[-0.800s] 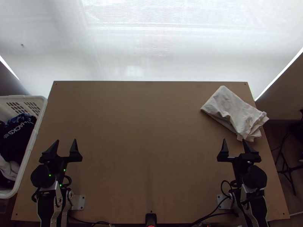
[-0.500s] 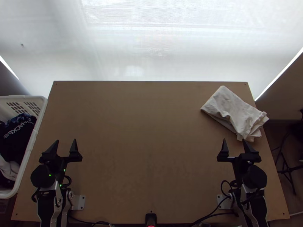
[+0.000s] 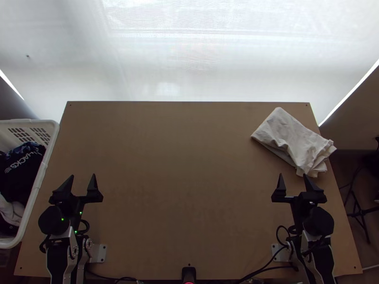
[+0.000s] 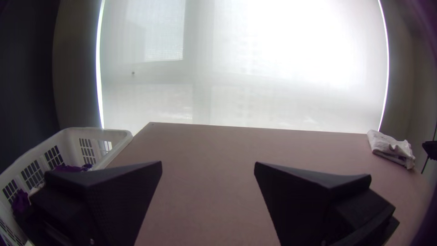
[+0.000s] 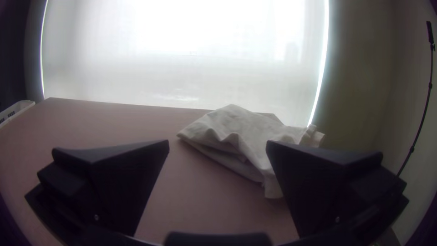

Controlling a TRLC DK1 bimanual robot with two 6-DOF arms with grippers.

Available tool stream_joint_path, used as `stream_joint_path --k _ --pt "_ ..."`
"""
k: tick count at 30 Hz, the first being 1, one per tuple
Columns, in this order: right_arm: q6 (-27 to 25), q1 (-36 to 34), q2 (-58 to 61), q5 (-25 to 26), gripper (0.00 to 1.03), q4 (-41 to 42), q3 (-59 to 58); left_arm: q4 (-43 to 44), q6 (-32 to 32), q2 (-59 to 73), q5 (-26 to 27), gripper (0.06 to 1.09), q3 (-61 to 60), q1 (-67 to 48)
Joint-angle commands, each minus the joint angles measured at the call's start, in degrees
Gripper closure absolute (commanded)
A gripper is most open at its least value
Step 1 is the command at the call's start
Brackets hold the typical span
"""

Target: Fold the t-shirt

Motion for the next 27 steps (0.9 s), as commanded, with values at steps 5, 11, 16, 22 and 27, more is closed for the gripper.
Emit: stream_joint_path --k 5,11,16,22,27 --pt "0.02 0.02 -0.01 0.01 0.04 0.02 0.02 0.01 0.03 0.01 -0.07 0.10 0.01 0.02" --pt "0.02 0.02 -0.01 0.01 0.04 0.02 0.02 0.01 0.03 0.01 -0.07 0.10 0.01 0.02" --pt "0.02 0.02 -0.01 0.01 0.04 0.02 0.02 0.01 0.03 0.01 -0.07 0.10 -0.08 0.02" --pt "0.02 0.02 0.08 0.01 0.04 0.02 0.02 0.01 0.03 0.01 -0.16 0.10 0.01 -2.62" --pt "0.02 0.02 0.08 0.01 0.04 0.02 0.02 0.01 -0.06 0.01 -0.34 0.10 -0.08 -3.15"
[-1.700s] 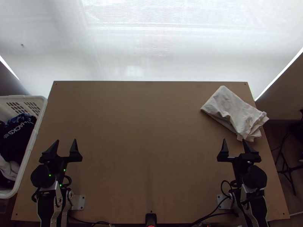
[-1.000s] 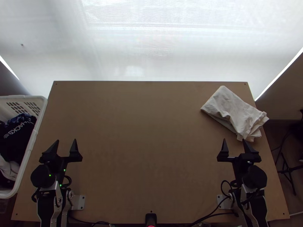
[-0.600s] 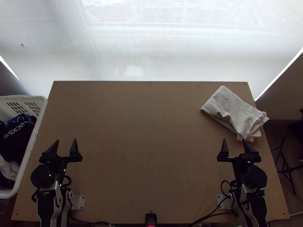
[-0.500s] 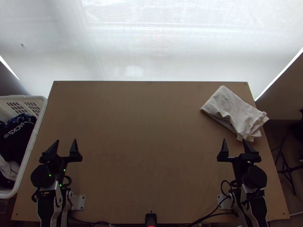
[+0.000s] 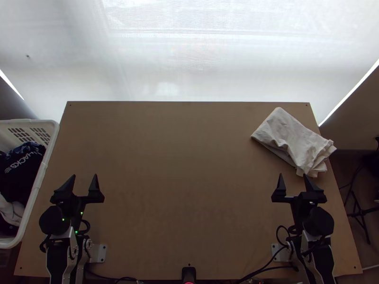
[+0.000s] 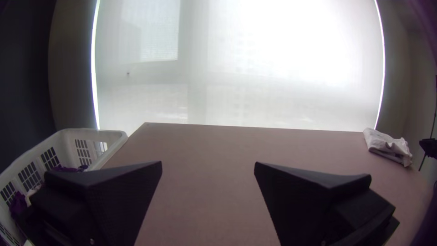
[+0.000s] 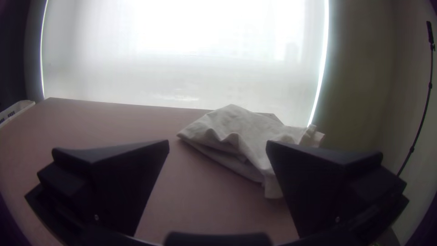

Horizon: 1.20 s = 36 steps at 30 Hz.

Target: Fold the t-shirt

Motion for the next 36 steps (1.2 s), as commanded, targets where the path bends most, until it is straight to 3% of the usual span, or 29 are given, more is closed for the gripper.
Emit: stream_joint_path --k 1,4,8,17,20,30,36 --pt "0.00 0.02 -0.01 0.01 0.04 0.02 0.02 0.01 -0.06 0.01 -0.12 0.10 -0.03 -1.62" --pt "5.45 2.57 -0.01 -0.17 0.04 -0.77 0.02 0.01 0.03 0.01 -0.12 0.10 0.06 -1.79" --pt "5.98 6.17 -0.01 -0.08 0.04 -0.95 0.02 0.01 0.03 0.01 -0.12 0.10 -0.03 -1.79" --pt "6.24 4.85 -0.01 -0.08 0.04 -0.95 0.02 0.01 -0.68 0.01 -0.56 0.10 0.06 -2.58" --pt "10.46 4.94 -0.01 0.01 0.04 -1.74 0.02 0.01 -0.68 0.01 -0.82 0.10 0.06 -2.58" --pt "8.44 1.95 -0.01 0.10 0.04 1.07 0.11 1.86 -2.35 -0.08 -2.14 0.10 1.11 -1.27" --pt "6.77 -1.13 0.08 0.10 0.04 3.18 1.95 9.86 -2.35 0.27 -2.14 0.10 3.04 4.18"
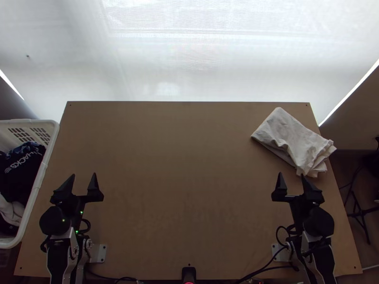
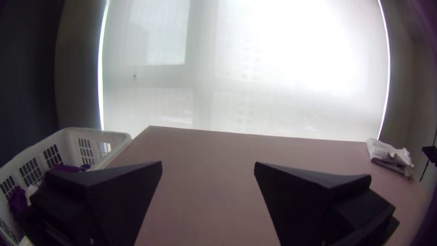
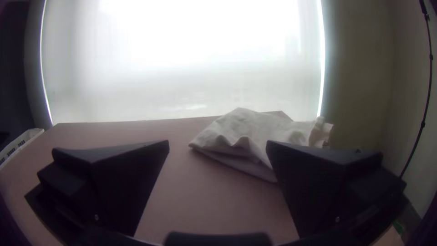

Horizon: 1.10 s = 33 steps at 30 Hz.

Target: Fold the t-shirt

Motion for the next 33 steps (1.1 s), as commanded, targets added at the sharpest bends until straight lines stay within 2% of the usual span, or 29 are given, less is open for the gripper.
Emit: stream_joint_path --k 1,6,9,13,17,20,22,27,30,33 --pt "-1.74 -2.88 0.27 0.10 0.04 2.26 2.09 7.50 -0.45 0.93 -0.11 0.10 3.36 4.29" --pt "-2.53 -4.46 7.48 0.10 0.04 1.74 9.12 6.88 -1.32 14.21 -0.20 0.10 14.87 5.00" --pt "-2.00 -5.51 18.20 0.01 0.04 -2.04 18.35 -1.73 -4.14 28.18 -0.20 0.10 28.49 6.84" --pt "-0.51 -7.53 30.77 -0.08 0.04 -9.51 32.76 -15.62 -8.97 42.68 -0.28 0.10 47.56 7.99" --pt "0.37 -8.33 43.87 -0.69 0.04 -21.20 49.63 -29.24 -14.95 54.28 -0.37 0.10 62.86 11.68" --pt "0.46 -9.82 54.50 -0.78 0.04 -30.26 61.94 -35.57 -14.95 60.26 -0.46 0.10 69.89 13.70" --pt "0.46 -12.72 58.99 -0.69 0.04 -33.86 67.39 -36.18 -14.77 61.84 -0.37 0.10 72.00 16.16" --pt "-3.32 -14.13 57.93 -0.78 0.04 -34.65 66.86 -37.68 -14.07 64.74 -0.46 0.10 76.74 23.19" --pt "-6.83 -7.89 53.80 -0.87 0.04 -33.86 66.07 -39.26 -11.61 69.49 -0.46 0.10 78.68 29.96" --pt "-5.60 -2.35 53.18 -1.66 0.04 -32.98 68.44 -39.52 -8.71 76.34 -0.90 0.10 80.44 37.34"
